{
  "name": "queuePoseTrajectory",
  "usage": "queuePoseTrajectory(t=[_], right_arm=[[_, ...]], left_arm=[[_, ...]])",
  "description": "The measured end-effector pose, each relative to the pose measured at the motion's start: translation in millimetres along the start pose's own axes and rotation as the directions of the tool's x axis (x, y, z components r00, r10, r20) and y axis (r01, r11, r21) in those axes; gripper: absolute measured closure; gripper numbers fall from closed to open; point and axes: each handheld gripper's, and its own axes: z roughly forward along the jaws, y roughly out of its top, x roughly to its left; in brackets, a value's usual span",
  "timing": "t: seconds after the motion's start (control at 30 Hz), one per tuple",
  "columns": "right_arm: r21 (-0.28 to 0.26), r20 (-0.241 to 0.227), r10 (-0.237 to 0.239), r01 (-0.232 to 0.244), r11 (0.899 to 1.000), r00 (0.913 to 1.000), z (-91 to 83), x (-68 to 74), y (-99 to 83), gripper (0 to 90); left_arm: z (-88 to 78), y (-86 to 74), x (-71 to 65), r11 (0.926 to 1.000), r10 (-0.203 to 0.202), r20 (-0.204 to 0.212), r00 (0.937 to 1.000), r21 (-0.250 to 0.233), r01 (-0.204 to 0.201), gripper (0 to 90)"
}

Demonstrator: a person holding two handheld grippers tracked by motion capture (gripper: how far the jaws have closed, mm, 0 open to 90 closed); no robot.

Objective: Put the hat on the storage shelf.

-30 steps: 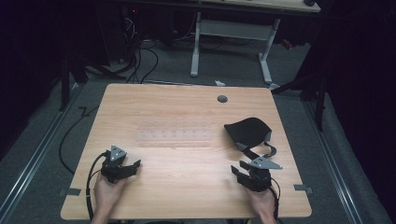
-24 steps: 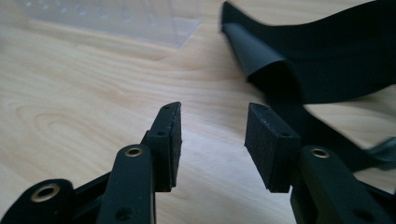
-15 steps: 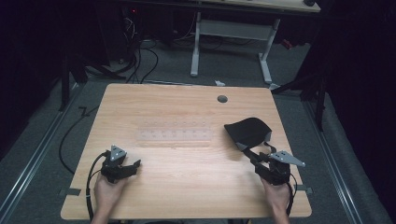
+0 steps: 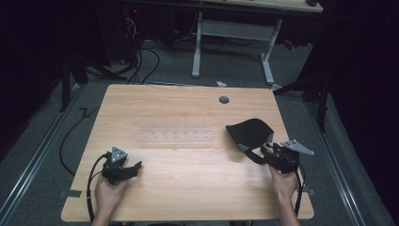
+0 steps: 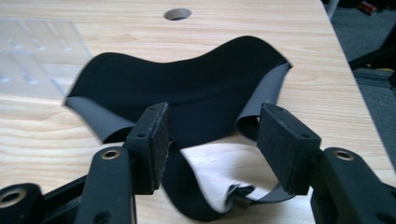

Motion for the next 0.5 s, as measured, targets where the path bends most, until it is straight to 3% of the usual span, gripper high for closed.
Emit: queuePoseTrajectory(t=[0.5], right_arm=[[0.012,0.018,0.081,-0.081,0.997,0.9966,20.0,-23.5,15.8,35.3]], left_arm=[[0.0,0.0,0.1,1.0,0.001,0.0,1.0,0.001,-0.001,32.3]])
